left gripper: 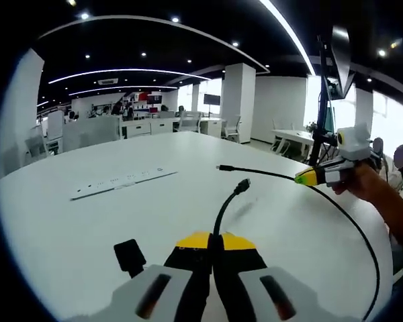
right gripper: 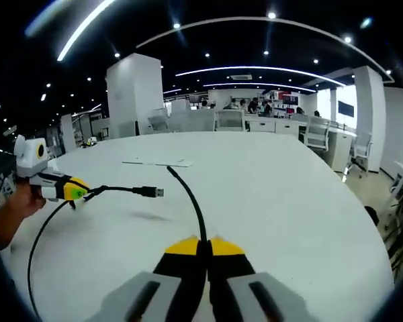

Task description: Find the charging cable on the desk, coil it up and secure with Velcro.

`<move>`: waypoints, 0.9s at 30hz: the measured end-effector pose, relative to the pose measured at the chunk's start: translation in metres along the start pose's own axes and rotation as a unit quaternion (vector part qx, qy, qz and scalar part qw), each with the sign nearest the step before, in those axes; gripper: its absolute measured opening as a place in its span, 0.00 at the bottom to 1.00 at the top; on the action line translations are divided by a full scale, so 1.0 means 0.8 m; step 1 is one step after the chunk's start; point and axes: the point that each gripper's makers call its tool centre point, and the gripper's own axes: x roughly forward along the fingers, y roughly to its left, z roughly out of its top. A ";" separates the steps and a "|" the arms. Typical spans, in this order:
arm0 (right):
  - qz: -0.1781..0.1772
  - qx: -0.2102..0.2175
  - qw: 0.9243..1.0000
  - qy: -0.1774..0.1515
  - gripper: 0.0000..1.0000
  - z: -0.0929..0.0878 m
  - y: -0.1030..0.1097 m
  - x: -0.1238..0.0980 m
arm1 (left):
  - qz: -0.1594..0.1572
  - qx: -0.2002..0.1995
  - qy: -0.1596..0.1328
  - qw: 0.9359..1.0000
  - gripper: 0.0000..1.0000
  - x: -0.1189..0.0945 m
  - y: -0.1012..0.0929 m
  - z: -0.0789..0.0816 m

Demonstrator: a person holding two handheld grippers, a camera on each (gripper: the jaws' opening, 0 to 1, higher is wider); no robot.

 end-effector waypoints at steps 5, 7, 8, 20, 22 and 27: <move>0.023 -0.012 1.000 0.003 0.04 0.008 0.037 0.017 | 0.002 0.011 0.008 1.000 0.04 -0.011 0.023 -0.005; 0.031 -0.016 0.999 0.004 0.04 0.010 0.051 0.022 | 0.003 0.015 0.011 1.000 0.04 -0.015 0.032 -0.007; 0.034 -0.018 0.999 0.005 0.04 0.010 0.057 0.024 | 0.002 0.017 0.013 1.000 0.04 -0.016 0.036 -0.008; 0.070 -0.039 0.997 0.011 0.04 0.019 0.113 0.048 | -0.006 0.028 0.017 0.999 0.04 -0.043 0.071 -0.014; 0.076 -0.044 0.996 0.012 0.04 0.019 0.124 0.052 | -0.008 0.033 0.016 0.999 0.04 -0.049 0.078 -0.017; 0.091 -0.056 0.994 0.015 0.04 0.021 0.147 0.064 | -0.010 0.041 0.024 0.999 0.04 -0.058 0.096 -0.026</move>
